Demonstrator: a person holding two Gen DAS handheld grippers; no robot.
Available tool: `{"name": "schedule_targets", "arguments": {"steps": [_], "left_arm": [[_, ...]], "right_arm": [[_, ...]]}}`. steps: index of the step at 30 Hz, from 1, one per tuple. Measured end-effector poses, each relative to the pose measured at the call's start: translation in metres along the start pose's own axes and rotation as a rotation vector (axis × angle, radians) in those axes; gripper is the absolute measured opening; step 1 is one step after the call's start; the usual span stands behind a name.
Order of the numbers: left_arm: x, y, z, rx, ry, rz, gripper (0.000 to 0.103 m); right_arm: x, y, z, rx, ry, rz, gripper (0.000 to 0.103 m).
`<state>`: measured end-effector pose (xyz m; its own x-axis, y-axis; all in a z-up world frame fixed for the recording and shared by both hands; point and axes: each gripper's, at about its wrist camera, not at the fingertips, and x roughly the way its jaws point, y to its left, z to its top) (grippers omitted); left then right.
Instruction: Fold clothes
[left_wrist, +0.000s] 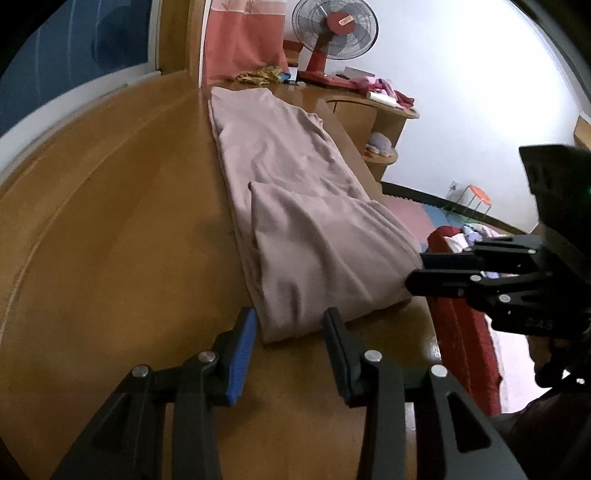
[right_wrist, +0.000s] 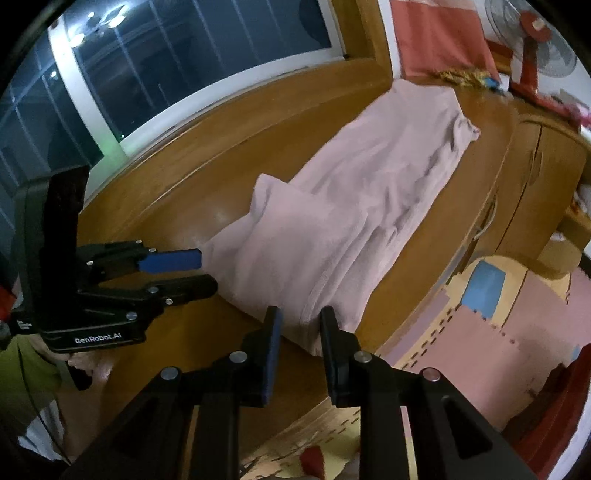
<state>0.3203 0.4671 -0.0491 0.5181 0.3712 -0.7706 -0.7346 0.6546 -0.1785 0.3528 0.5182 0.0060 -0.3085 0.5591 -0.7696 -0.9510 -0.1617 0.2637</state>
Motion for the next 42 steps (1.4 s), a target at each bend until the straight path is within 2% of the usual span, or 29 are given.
{"name": "schedule_targets", "arguments": {"steps": [3, 6, 7, 8, 9, 10, 21, 25, 30, 37, 42], "left_arm": [[-0.001, 0.009, -0.004, -0.041, -0.009, -0.052, 0.034], [-0.004, 0.011, -0.006, -0.054, -0.024, -0.071, 0.033], [-0.004, 0.010, -0.005, -0.052, -0.028, -0.070, 0.024], [-0.003, 0.010, -0.005, -0.050, -0.025, -0.064, 0.009], [-0.001, 0.010, -0.004, -0.048, -0.022, -0.058, 0.004], [0.001, 0.010, -0.003, -0.046, -0.019, -0.052, 0.003], [0.016, 0.019, -0.003, -0.081, 0.015, -0.069, 0.005], [0.016, 0.018, -0.003, -0.075, 0.021, -0.042, 0.017], [0.016, 0.018, -0.007, -0.053, 0.028, -0.040, 0.017], [0.016, 0.023, -0.010, -0.058, 0.029, -0.085, 0.017], [0.016, 0.027, -0.011, -0.096, 0.038, -0.115, 0.017]], "right_arm": [[0.003, -0.003, -0.002, 0.015, 0.009, 0.008, 0.022], [0.006, -0.005, -0.003, 0.015, 0.013, 0.010, 0.022], [0.007, -0.006, -0.003, 0.012, 0.015, 0.010, 0.021], [0.008, -0.006, -0.003, 0.010, 0.017, 0.010, 0.021], [0.009, -0.006, -0.003, 0.004, 0.019, 0.010, 0.021], [0.010, -0.008, -0.001, -0.002, 0.020, 0.009, 0.021], [0.013, -0.011, 0.002, -0.027, 0.033, 0.008, 0.021], [0.012, -0.010, 0.001, -0.025, 0.035, 0.013, 0.021], [0.013, -0.010, 0.001, -0.030, 0.036, 0.015, 0.021], [0.013, -0.006, -0.001, -0.033, 0.040, 0.016, 0.021], [0.012, -0.005, -0.002, -0.032, 0.040, 0.023, 0.021]]}}
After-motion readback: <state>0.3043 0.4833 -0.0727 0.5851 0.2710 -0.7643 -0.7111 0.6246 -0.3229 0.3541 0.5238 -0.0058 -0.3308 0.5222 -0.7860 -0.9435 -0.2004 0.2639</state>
